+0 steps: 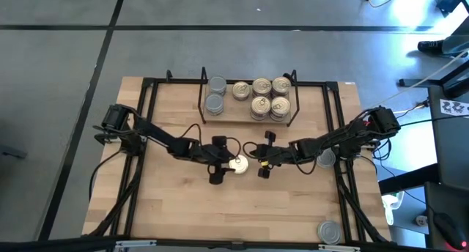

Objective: Stack canned seafood by type on shelf
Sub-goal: Stack the blue pink tuna can on top of the other blue pink tuna can on the shelf

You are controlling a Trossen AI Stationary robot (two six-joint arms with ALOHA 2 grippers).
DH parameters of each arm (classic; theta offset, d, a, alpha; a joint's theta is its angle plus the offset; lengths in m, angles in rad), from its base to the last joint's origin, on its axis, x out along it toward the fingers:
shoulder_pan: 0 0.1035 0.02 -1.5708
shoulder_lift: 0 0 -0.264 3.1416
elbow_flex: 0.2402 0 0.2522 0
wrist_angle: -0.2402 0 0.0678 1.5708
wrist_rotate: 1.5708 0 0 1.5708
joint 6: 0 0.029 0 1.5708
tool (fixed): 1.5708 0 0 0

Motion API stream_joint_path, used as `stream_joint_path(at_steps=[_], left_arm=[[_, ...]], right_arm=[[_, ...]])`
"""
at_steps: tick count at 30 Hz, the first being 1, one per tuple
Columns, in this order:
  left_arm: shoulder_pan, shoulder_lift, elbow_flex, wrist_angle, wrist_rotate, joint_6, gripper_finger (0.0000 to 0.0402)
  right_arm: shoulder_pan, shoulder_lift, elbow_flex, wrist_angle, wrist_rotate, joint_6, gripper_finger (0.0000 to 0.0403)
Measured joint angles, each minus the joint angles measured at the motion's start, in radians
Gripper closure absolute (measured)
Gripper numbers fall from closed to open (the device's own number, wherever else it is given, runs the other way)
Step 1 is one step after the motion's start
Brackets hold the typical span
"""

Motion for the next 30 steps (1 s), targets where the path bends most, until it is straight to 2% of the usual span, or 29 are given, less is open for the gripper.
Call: stream_joint_path(at_steps=[6, 9, 15, 21, 25, 30], left_arm=[[0.000, 0.001, -0.136, 0.231, 0.001, -0.042, 0.0153], [0.000, 0.001, -0.182, 0.303, 0.000, -0.055, 0.0153], [0.001, 0.001, -0.215, 0.340, 0.000, -0.073, 0.0153], [0.001, 0.002, -0.226, 0.351, 0.001, -0.080, 0.0153], [0.001, 0.002, -0.226, 0.351, 0.001, -0.080, 0.0153], [0.001, 0.002, -0.226, 0.351, 0.001, -0.081, 0.0153]], right_arm=[[0.000, 0.000, 0.000, 0.001, -0.018, -0.001, 0.0387], [0.000, 0.000, 0.000, 0.013, -0.048, -0.026, 0.0369], [0.000, -0.001, 0.000, 0.108, -0.195, -0.192, 0.0269], [0.009, 0.048, 0.000, 0.154, -0.223, -0.411, 0.0171], [0.016, 0.093, 0.000, 0.201, -0.218, -0.572, 0.0131], [0.023, 0.143, 0.000, 0.228, -0.224, -0.720, 0.0108]])
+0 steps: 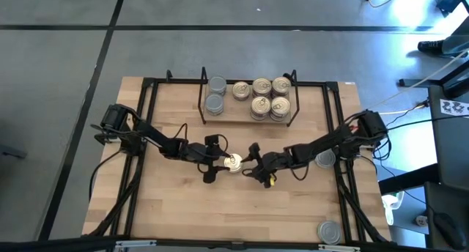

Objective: Stack canned seafood by type on shelf
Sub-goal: Stack the blue pink tuna can on top of the other blue pink tuna can on the shelf

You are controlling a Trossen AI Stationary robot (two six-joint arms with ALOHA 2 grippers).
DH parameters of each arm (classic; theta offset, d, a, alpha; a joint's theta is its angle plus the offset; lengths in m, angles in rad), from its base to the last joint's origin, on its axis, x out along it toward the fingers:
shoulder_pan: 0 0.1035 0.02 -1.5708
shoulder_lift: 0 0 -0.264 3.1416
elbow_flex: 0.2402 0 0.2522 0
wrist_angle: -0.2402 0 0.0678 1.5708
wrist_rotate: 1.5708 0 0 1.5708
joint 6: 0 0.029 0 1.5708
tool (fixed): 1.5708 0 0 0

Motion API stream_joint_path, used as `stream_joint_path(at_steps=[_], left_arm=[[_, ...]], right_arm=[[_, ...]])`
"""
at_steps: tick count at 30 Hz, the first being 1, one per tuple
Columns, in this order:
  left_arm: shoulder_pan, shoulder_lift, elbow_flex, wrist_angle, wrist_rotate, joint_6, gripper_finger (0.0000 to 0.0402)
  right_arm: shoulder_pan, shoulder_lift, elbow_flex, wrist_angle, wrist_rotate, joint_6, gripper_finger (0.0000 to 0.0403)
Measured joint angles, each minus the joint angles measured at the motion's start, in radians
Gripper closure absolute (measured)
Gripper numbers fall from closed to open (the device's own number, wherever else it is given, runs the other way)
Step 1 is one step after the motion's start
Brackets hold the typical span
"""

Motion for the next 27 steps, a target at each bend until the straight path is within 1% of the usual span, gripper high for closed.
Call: stream_joint_path(at_steps=[2, 5, 7, 16, 22, 25, 27], left_arm=[[0.000, 0.000, 0.000, 0.000, 0.000, 0.000, 0.0153], [0.000, 0.000, 0.000, 0.000, 0.000, 0.000, 0.0153], [0.000, 0.000, 0.000, 0.000, 0.000, -0.001, 0.0153], [-0.001, 0.000, -0.004, 0.000, 0.000, -0.015, 0.0153], [-0.001, 0.000, -0.045, 0.063, -0.003, -0.045, 0.0153], [-0.001, 0.002, -0.069, 0.113, -0.005, -0.053, 0.0153], [-0.001, 0.003, -0.072, 0.118, -0.007, -0.052, 0.0153]], right_arm=[[0.005, 0.017, 0.000, 0.007, 0.009, -0.042, 0.0107], [0.005, 0.037, 0.000, 0.016, 0.076, -0.115, 0.0108], [0.005, 0.046, 0.000, 0.029, 0.100, -0.147, 0.0109], [0.005, 0.105, 0.034, 0.034, 0.101, -0.308, 0.0110], [0.005, 0.146, 0.067, 0.038, 0.108, -0.384, 0.0110], [0.004, 0.166, 0.076, 0.039, 0.139, -0.433, 0.0110], [0.004, 0.173, 0.085, 0.039, 0.160, -0.453, 0.0110]])
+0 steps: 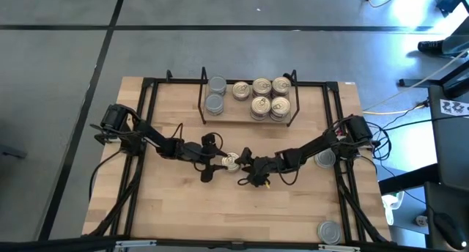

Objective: Stack canned seafood by type on shelf
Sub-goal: Stack the blue pink tuna can on top of the other blue pink tuna can on the shelf

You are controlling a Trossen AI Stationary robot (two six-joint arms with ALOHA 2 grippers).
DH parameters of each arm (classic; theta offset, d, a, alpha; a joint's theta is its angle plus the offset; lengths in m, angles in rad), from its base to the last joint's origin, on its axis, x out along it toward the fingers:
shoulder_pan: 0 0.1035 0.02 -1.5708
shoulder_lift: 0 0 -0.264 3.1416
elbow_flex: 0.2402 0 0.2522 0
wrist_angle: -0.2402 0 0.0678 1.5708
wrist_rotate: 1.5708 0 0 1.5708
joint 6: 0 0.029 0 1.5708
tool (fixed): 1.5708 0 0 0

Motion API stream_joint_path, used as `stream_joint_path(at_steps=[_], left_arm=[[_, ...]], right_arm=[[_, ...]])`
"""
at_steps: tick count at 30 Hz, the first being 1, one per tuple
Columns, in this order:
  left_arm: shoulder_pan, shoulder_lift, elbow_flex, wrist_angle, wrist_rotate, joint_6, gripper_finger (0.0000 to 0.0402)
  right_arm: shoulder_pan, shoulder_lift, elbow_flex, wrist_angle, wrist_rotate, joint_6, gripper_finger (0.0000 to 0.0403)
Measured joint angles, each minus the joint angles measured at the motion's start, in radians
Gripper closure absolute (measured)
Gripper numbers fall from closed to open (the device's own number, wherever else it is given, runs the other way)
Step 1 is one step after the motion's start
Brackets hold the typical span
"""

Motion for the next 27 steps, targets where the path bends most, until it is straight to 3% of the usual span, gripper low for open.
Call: stream_joint_path(at_steps=[17, 27], left_arm=[[0.000, -0.001, 0.000, 0.003, 0.000, 0.006, 0.0153], [0.000, -0.001, 0.001, 0.004, 0.000, -0.005, 0.0153]], right_arm=[[0.002, 0.072, 0.024, 0.076, 0.073, -0.055, 0.0110], [-0.001, 0.079, 0.068, 0.069, -0.020, -0.061, 0.0114]])
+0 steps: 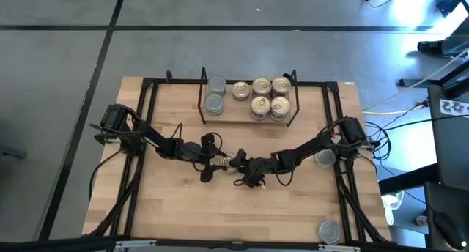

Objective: Stack canned seafood by type on shelf
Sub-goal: Stack the blue pink tuna can on top of the other blue pink tuna can on the shelf

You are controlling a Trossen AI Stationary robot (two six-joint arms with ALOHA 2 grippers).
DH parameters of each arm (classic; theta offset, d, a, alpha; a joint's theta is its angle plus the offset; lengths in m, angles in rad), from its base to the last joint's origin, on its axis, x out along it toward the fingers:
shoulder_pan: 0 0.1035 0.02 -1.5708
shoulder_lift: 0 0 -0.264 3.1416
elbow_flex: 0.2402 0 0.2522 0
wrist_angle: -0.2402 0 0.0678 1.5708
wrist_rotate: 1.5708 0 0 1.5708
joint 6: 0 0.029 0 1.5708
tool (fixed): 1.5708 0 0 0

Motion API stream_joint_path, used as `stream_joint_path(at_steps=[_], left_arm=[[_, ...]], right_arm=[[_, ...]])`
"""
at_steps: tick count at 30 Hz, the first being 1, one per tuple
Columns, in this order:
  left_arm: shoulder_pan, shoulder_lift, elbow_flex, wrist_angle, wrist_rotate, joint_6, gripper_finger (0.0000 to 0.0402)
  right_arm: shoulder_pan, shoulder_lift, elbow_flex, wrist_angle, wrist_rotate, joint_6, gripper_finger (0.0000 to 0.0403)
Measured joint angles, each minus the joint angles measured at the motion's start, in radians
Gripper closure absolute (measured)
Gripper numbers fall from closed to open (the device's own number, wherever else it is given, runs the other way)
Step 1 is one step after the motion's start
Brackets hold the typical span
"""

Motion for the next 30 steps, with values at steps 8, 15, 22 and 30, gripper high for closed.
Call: stream_joint_path(at_steps=[8, 15, 22, 30], left_arm=[[0.000, -0.001, -0.002, 0.000, -0.003, -0.008, 0.0153], [0.000, -0.023, -0.001, -0.016, -0.003, -0.027, 0.0153], [0.001, -0.208, -0.001, -0.227, -0.002, -0.031, 0.0153], [-0.007, -0.484, -0.001, -0.642, -0.079, -0.095, 0.0153]], right_arm=[[0.004, 0.001, 0.003, 0.001, 0.038, -0.004, 0.0206], [0.008, -0.004, 0.003, 0.003, 0.045, 0.045, 0.0206], [0.020, -0.061, 0.000, -0.023, 0.079, 0.163, 0.0206], [0.018, -0.174, 0.001, -0.042, 0.204, 0.245, 0.0206]])
